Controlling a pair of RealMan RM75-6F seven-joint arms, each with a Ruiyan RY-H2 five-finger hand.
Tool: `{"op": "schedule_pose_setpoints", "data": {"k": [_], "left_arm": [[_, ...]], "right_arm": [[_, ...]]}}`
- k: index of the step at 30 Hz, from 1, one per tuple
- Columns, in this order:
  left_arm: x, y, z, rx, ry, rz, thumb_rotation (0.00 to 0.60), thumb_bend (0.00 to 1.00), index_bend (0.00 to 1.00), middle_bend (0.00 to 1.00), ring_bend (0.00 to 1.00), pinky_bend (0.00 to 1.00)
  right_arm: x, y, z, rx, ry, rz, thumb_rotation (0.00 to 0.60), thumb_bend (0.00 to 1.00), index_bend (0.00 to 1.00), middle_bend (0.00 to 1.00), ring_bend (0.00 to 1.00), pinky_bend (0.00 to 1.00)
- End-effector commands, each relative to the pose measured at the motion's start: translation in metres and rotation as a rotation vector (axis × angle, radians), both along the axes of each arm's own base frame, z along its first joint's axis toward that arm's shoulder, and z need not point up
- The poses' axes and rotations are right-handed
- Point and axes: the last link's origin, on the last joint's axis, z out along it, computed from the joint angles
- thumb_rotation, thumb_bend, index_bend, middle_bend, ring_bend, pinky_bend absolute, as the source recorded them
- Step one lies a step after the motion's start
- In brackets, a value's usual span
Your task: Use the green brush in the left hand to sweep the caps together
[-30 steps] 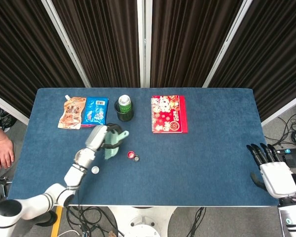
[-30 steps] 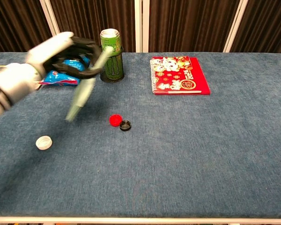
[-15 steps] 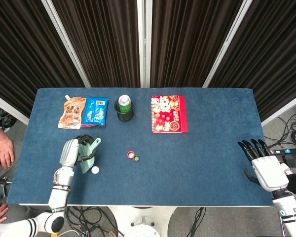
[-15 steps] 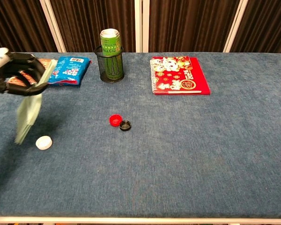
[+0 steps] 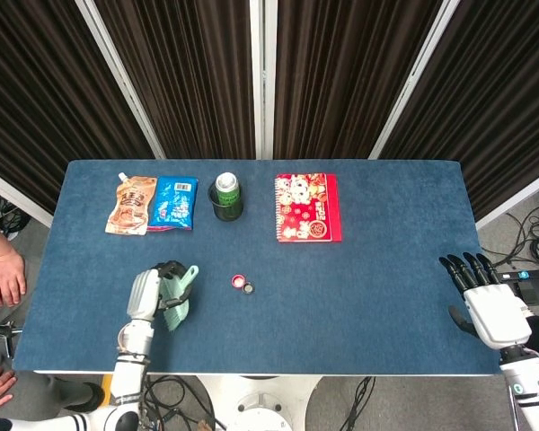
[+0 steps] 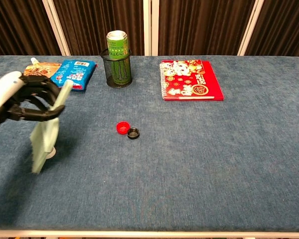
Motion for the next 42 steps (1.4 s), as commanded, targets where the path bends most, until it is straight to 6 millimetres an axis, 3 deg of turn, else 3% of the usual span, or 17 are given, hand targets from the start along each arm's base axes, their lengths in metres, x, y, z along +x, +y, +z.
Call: {"op": "schedule_pose_setpoints", "data": {"k": [1,14,33,37,42], "left_arm": [[0.013,0.007,-0.009,-0.002,-0.021,-0.027,0.600,0.48,0.55,0.60,0.43,0.44],[0.059,0.039,-0.038,-0.023,-0.015,-0.129,0.600,0.48,0.55,0.60,0.43,0.44],[0.116,0.061,-0.062,-0.058,-0.021,-0.242,0.600,0.48,0.55,0.60,0.43,0.44],[0.113,0.065,-0.050,-0.039,-0.016,-0.258,0.600,0.48,0.55,0.60,0.43,0.44],[0.073,0.073,-0.012,-0.030,0.078,-0.263,0.600,0.48,0.55,0.60,0.43,0.42]], "right_arm": [[-0.001,0.001,0.001,-0.005,-0.002,-0.004,0.600,0.26,0.00,0.08,0.00,0.00],[-0.006,0.007,0.006,-0.039,-0.002,-0.026,0.600,0.26,0.00,0.09,0.00,0.00],[-0.010,0.015,0.014,-0.074,-0.010,-0.043,0.600,0.26,0.00,0.09,0.00,0.00],[-0.010,0.015,0.015,-0.079,-0.010,-0.043,0.600,0.26,0.00,0.08,0.00,0.00],[-0.010,0.014,0.015,-0.078,-0.010,-0.041,0.600,0.26,0.00,0.09,0.00,0.00]]}}
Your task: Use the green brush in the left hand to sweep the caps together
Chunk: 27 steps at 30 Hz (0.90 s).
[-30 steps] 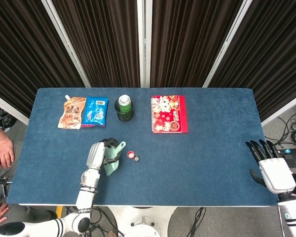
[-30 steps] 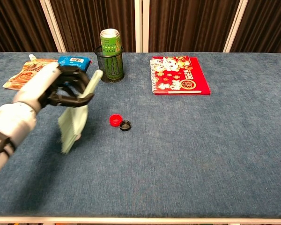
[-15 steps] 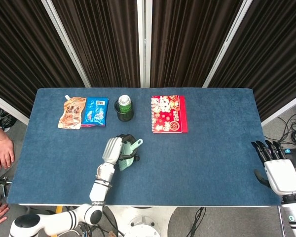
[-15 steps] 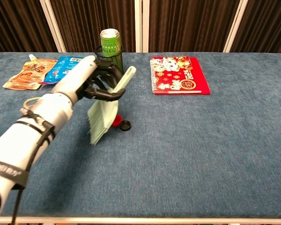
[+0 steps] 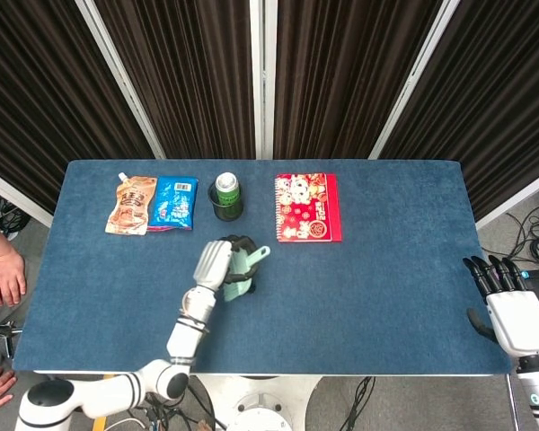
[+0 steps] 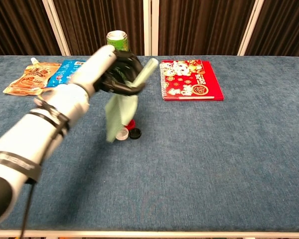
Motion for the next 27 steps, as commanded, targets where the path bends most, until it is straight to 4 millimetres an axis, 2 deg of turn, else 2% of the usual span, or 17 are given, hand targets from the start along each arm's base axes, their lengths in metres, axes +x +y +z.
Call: {"op": "schedule_pose_setpoints", "data": {"k": [1,6,10,13,17,21,24,27], "left_arm": [[-0.037,0.004,0.034,0.012,0.099,-0.005,0.600,0.48,0.55,0.60,0.43,0.41],[-0.089,0.002,0.067,-0.012,0.374,-0.037,0.600,0.48,0.55,0.59,0.43,0.39],[-0.118,0.005,0.073,-0.061,0.579,-0.091,0.600,0.48,0.55,0.59,0.43,0.38],[-0.130,0.009,0.071,-0.071,0.683,-0.098,0.600,0.47,0.55,0.57,0.42,0.36],[-0.133,0.012,0.065,-0.122,0.696,-0.073,0.600,0.41,0.42,0.47,0.35,0.33],[-0.125,0.012,0.072,-0.121,0.604,-0.045,0.600,0.20,0.21,0.28,0.20,0.29],[-0.128,0.013,0.087,-0.065,0.535,-0.014,0.600,0.16,0.19,0.26,0.18,0.28],[-0.144,0.013,0.115,0.007,0.454,0.084,0.600,0.16,0.19,0.26,0.18,0.28]], "right_arm": [[0.000,0.000,-0.001,0.002,-0.002,0.002,0.600,0.26,0.00,0.09,0.00,0.00],[-0.001,0.000,-0.004,0.010,-0.008,0.003,0.600,0.26,0.00,0.08,0.00,0.00],[0.000,0.000,-0.005,0.004,-0.013,0.006,0.600,0.26,0.00,0.08,0.00,0.00],[-0.001,0.001,-0.007,0.003,-0.018,0.003,0.600,0.26,0.00,0.09,0.00,0.00],[-0.003,0.002,-0.009,0.007,-0.018,-0.008,0.600,0.26,0.00,0.08,0.00,0.00],[-0.005,0.001,-0.007,0.006,-0.009,-0.023,0.600,0.26,0.00,0.08,0.00,0.00],[-0.008,0.000,-0.005,0.010,-0.003,-0.046,0.600,0.26,0.00,0.09,0.00,0.00],[-0.014,-0.002,-0.004,0.025,0.005,-0.083,0.600,0.27,0.00,0.08,0.00,0.00]]}}
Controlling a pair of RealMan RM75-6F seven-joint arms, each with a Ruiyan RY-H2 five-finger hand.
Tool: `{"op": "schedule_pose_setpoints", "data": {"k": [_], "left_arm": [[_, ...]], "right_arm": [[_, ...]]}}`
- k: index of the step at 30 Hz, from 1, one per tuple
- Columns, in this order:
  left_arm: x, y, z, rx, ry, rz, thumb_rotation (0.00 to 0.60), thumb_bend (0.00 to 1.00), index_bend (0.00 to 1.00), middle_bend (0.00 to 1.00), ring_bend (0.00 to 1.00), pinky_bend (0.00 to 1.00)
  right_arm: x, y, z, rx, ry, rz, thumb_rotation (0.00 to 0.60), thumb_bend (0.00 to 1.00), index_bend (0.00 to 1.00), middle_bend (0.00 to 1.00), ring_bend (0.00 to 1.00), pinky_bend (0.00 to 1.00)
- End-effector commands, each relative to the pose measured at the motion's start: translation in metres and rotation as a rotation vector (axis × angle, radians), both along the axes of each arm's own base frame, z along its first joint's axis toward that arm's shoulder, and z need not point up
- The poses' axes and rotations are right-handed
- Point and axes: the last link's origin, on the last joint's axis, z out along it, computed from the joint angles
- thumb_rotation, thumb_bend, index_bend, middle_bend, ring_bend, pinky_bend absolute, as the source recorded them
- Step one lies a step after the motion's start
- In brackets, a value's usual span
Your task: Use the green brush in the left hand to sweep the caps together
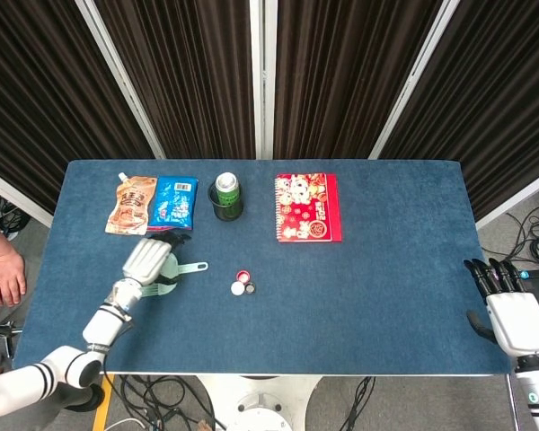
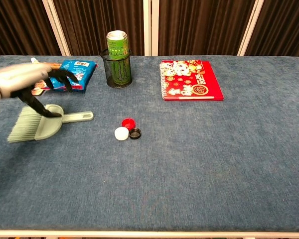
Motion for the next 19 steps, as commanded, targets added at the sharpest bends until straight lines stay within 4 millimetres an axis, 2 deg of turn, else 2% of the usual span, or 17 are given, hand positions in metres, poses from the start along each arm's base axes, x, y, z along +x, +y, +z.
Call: {"op": "schedule_pose_setpoints", "data": {"k": [1,5,10,15,19], "left_arm": [[-0.023,-0.001,0.040,0.138,-0.099,0.099,0.600,0.16,0.19,0.26,0.18,0.28],[-0.066,-0.023,0.085,0.307,-0.074,0.226,0.600,0.16,0.22,0.26,0.18,0.27],[-0.102,-0.071,0.117,0.429,-0.011,0.347,0.600,0.15,0.23,0.26,0.18,0.27],[-0.106,-0.130,0.124,0.468,-0.008,0.395,0.600,0.15,0.23,0.26,0.18,0.27],[-0.098,-0.159,0.124,0.511,0.010,0.388,0.600,0.15,0.25,0.26,0.18,0.25]], "right_arm": [[-0.006,-0.002,0.001,0.016,0.008,-0.032,0.600,0.27,0.00,0.09,0.00,0.00],[-0.007,-0.007,0.001,0.002,-0.036,-0.012,0.600,0.27,0.00,0.11,0.00,0.00],[-0.009,-0.006,0.001,-0.041,-0.067,0.012,0.600,0.27,0.00,0.14,0.00,0.01],[-0.007,0.006,-0.003,-0.082,-0.109,-0.004,0.600,0.27,0.00,0.13,0.00,0.01],[-0.005,0.015,-0.006,-0.083,-0.113,-0.002,0.600,0.27,0.00,0.13,0.00,0.01]]}}
